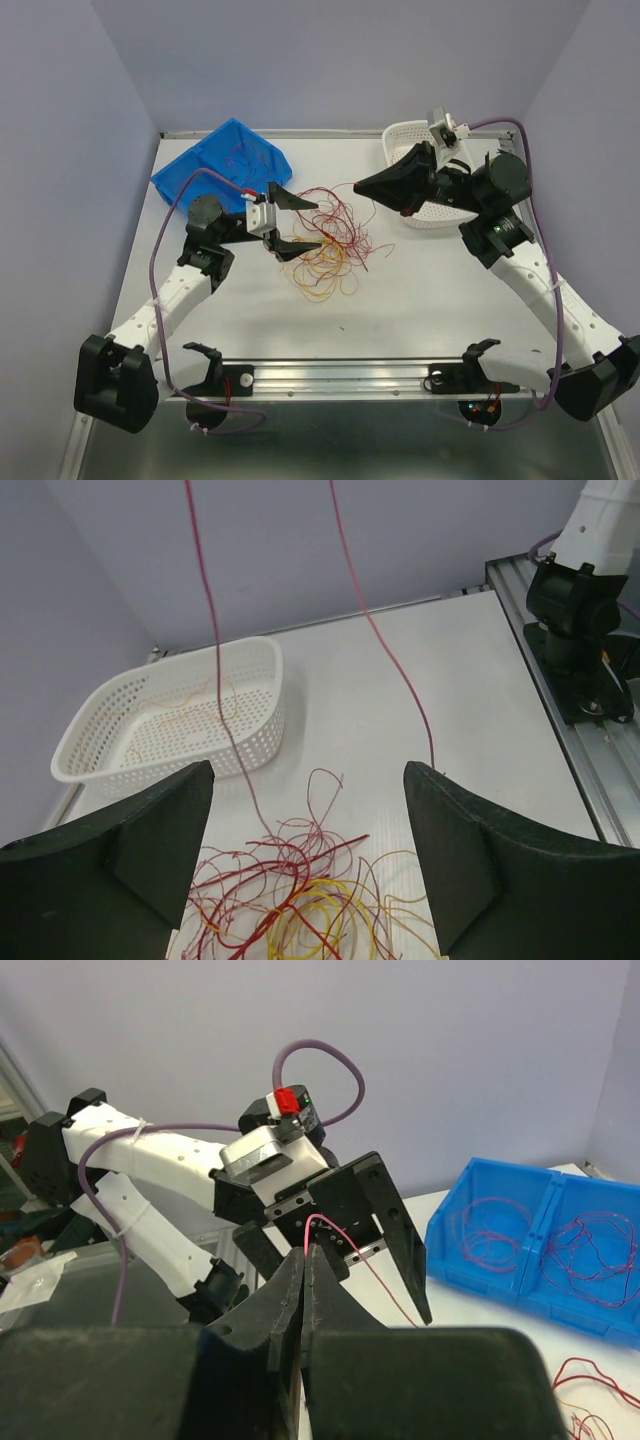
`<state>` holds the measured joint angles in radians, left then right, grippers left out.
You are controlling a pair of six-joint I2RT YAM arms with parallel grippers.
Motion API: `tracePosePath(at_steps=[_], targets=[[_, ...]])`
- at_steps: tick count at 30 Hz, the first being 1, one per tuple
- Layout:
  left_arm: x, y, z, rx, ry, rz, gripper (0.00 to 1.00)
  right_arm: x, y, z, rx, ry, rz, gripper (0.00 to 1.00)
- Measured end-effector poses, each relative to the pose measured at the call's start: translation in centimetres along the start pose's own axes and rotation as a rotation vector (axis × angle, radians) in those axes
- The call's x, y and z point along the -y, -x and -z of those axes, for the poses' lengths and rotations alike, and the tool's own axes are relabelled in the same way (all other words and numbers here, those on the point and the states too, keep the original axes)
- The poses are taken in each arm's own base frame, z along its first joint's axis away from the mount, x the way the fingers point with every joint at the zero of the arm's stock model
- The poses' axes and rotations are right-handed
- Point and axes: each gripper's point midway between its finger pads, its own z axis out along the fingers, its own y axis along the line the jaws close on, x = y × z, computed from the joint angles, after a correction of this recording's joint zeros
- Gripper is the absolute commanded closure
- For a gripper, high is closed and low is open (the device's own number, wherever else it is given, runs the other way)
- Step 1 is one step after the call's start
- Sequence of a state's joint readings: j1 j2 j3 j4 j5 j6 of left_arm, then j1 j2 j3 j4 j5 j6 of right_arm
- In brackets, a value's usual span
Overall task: Untangle the cables
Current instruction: Pick up the cable at the center of the board, then place the cable in the bin.
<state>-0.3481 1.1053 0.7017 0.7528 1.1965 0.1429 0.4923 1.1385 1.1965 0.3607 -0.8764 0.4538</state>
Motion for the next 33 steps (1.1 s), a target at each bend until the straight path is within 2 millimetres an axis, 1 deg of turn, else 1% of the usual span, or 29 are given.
tracePosePath(at_steps=[3,5,6,7,9,11,15,17,20,24,25,26,27,28,29,30,31,32,33], targets=[[0.8,0.5,-0.6,0.015,-0.027,-0.013,0.12,0.0,0.0,0.0,0.0,0.0,-0.001,0.99],[0.9,0.3,-1.1,0.016,-0.028,-0.004,0.09,0.0,0.0,0.0,-0.001,0.002,-0.004,0.99],[0.9,0.0,-1.4,0.013,-0.027,0.005,0.09,-0.1,0.0,0.0,-0.001,0.004,-0.006,1.0],[0.7,-0.3,-1.6,0.01,-0.019,0.014,0.09,-0.1,0.0,0.0,-0.001,0.005,-0.008,0.99],[0.2,-1.5,-2.1,-0.011,-0.001,0.051,0.1,-0.2,0.0,0.0,0.0,0.009,-0.01,0.99],[-0.7,-2.5,-2.7,-0.032,0.026,0.085,0.13,-0.3,0.1,0.0,0.001,0.011,-0.009,1.0],[-2.3,-3.5,-3.0,-0.062,0.106,0.1,0.16,-0.5,0.1,-0.1,0.001,0.019,-0.01,0.99],[-2.8,-3.6,-3.0,-0.067,0.138,0.097,0.16,-0.6,0.1,-0.1,0.002,0.021,-0.012,1.0],[-2.9,-3.5,-3.2,-0.067,0.143,0.095,0.16,-0.6,0.1,-0.1,0.001,0.023,-0.013,0.99],[-2.0,-3.1,-3.8,-0.058,0.102,0.093,0.16,-0.6,0.1,-0.1,0.002,0.024,-0.011,0.99],[-1.6,-3.1,-4.0,-0.054,0.081,0.091,0.19,-0.6,0.1,-0.1,0.003,0.024,-0.011,1.0],[-1.4,-3.0,-4.1,-0.053,0.068,0.09,0.31,-0.6,0.1,-0.1,0.003,0.024,-0.011,1.0],[-1.0,-2.9,-4.2,-0.05,0.051,0.09,0.4,-0.6,0.1,-0.1,0.004,0.025,-0.011,1.0],[-0.6,-2.9,-4.4,-0.047,0.034,0.084,0.49,-0.6,0.2,-0.1,0.004,0.025,-0.011,1.0],[-0.4,-2.8,-4.4,-0.045,0.025,0.089,0.55,-0.6,0.2,-0.1,0.005,0.025,-0.011,0.99],[-0.1,-2.8,-4.5,-0.042,0.01,0.082,0.52,-0.6,0.2,-0.1,0.006,0.026,-0.01,0.99],[0.0,-2.7,-4.5,-0.041,0.002,0.082,0.47,-0.7,0.2,-0.1,0.006,0.026,-0.009,0.99],[0.2,-2.7,-4.5,-0.041,-0.009,0.081,0.38,-0.7,0.2,-0.1,0.007,0.026,-0.008,1.0],[0.3,-2.8,-4.5,-0.041,-0.017,0.082,0.34,-0.7,0.3,-0.1,0.008,0.027,-0.007,0.99]])
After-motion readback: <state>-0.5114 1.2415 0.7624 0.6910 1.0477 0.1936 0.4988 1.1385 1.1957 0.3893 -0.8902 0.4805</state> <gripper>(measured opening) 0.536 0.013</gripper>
